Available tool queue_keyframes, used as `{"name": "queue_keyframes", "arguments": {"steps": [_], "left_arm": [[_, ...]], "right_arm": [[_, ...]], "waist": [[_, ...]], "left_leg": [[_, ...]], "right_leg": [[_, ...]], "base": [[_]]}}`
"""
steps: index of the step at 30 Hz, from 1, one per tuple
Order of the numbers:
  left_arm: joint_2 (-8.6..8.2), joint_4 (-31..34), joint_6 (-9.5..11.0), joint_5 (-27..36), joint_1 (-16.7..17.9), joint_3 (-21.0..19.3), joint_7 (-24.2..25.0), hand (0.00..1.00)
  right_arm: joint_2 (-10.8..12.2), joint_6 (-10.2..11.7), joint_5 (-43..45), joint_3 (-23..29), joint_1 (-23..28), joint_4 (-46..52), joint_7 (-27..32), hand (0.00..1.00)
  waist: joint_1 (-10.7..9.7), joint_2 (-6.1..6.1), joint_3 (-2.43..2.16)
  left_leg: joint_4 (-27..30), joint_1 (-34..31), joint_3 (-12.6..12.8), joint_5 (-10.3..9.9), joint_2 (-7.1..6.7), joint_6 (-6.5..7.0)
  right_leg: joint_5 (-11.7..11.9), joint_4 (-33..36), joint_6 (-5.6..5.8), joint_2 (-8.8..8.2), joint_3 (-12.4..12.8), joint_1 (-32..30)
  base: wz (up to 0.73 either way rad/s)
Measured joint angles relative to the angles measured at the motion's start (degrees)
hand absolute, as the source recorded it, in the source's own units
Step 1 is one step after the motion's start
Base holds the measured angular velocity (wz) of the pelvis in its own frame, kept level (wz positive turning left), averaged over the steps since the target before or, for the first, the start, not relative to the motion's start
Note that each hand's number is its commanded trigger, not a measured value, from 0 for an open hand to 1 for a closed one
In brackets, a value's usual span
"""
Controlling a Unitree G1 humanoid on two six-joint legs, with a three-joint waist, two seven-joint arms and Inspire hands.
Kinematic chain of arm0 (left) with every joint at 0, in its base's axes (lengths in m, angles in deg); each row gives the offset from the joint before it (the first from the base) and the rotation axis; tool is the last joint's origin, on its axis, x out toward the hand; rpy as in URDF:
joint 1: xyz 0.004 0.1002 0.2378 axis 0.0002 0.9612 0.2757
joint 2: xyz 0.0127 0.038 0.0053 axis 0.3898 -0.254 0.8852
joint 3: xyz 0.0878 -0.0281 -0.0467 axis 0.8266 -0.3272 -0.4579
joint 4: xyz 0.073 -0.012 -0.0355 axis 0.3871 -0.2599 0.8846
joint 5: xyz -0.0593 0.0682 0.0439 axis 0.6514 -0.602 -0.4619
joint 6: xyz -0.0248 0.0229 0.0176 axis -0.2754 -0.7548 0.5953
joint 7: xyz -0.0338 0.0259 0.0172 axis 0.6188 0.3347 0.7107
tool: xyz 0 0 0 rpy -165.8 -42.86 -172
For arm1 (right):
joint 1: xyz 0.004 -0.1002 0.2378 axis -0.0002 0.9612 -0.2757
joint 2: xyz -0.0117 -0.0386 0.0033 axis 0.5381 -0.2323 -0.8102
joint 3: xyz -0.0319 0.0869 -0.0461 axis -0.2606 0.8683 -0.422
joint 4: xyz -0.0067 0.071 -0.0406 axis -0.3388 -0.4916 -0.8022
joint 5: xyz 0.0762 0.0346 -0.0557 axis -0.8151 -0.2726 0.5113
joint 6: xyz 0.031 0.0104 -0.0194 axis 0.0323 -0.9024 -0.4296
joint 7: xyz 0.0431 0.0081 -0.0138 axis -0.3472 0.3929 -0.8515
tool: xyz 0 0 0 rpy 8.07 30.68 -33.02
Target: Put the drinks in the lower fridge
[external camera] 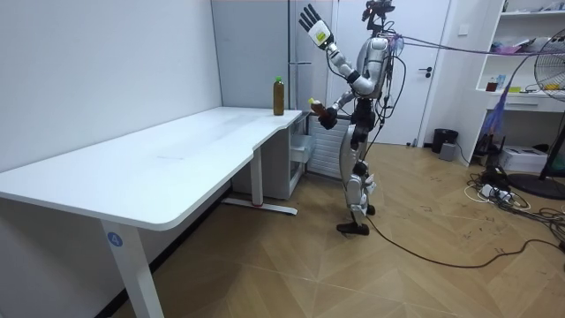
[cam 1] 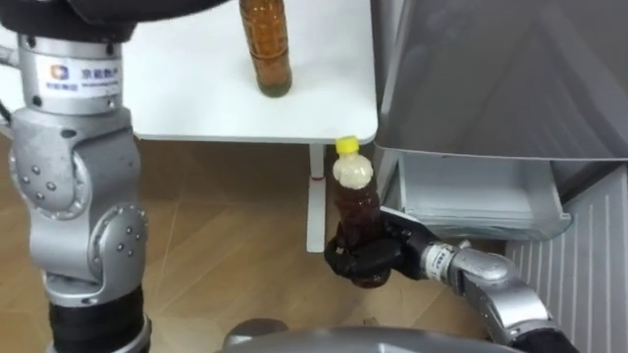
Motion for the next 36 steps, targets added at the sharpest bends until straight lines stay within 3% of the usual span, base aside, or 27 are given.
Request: {"name": "queue_keyframes", "arguments": {"steps": [7,13,24,30,36], "left_arm": [[0.09,-0.04,3.28,-5.42,-0.13,-8.25,-8.25,0.00],[0.09,-2.85,5.57,-4.12,0.20,-12.86,-15.22,0.00],[0.04,-20.57,4.77,-3.86,4.10,-16.52,-26.48,0.00],[0.02,-29.96,1.90,-0.91,10.27,-16.21,-31.62,0.00],[0.05,-44.65,0.47,0.08,12.26,-14.83,-33.58,0.00]], "right_arm": [[0.44,1.67,-0.27,3.70,0.97,0.01,0.08,1.00],[0.21,2.50,-0.41,6.53,3.14,0.02,1.90,1.00],[1.14,2.36,-0.49,7.33,4.06,-1.07,4.59,1.00],[0.85,1.94,-0.75,7.34,5.10,-1.13,5.48,1.00],[0.98,1.36,-0.79,7.91,5.09,-1.19,7.26,1.00]], "waist": [[1.37,0.51,0.04],[3.01,0.76,-0.09],[3.98,0.40,-0.18],[3.97,0.00,-0.19],[3.44,-0.24,-0.19]], "left_leg": [[-0.02,0.39,-1.33,0.03,-0.35,-0.04],[-0.59,1.29,-1.97,0.03,-0.52,-0.04],[-1.89,2.01,-2.12,0.59,-0.87,-0.01],[-2.05,2.86,-1.67,0.61,-0.91,0.03],[-2.14,2.58,-1.82,0.58,-0.85,0.04]], "right_leg": [[-0.01,-1.03,0.01,-0.06,-1.70,1.46],[-0.06,-0.98,0.09,-0.14,-2.57,2.38],[-0.17,-1.01,0.27,-0.39,-2.53,2.30],[-0.17,-0.96,0.27,-0.53,-2.63,2.64],[-0.17,-0.96,0.27,-0.49,-2.62,2.38]], "base": [[0.10],[0.06],[-0.01],[-0.02],[0.00]]}}
